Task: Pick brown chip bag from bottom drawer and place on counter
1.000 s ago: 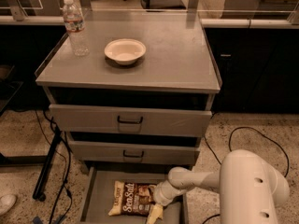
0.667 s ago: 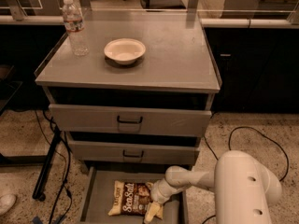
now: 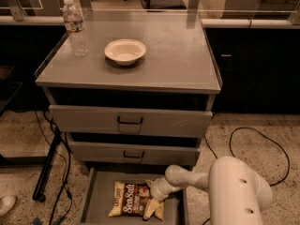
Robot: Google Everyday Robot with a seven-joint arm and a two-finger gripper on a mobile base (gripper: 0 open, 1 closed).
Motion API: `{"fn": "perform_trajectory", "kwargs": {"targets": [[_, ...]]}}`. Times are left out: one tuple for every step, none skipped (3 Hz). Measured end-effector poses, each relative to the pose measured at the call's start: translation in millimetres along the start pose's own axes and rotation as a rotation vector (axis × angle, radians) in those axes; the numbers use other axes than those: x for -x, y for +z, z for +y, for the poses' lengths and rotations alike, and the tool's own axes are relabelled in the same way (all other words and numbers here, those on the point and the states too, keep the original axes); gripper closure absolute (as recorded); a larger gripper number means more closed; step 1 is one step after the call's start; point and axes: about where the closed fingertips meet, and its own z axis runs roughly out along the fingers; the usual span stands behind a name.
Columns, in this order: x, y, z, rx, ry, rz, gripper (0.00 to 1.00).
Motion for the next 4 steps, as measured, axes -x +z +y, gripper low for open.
{"fn": "perform_trajectory", "kwargs": {"targets": [[-7,11,-12,-0.005,0.004,-0.014,0.00],[-16,21,-18,-0.002,0.014,-0.015,0.00],[-25,30,-20,0.004,0.033,-0.016,0.00],[-33,36,-16,0.028,0.055,-0.024,0.18]]}}
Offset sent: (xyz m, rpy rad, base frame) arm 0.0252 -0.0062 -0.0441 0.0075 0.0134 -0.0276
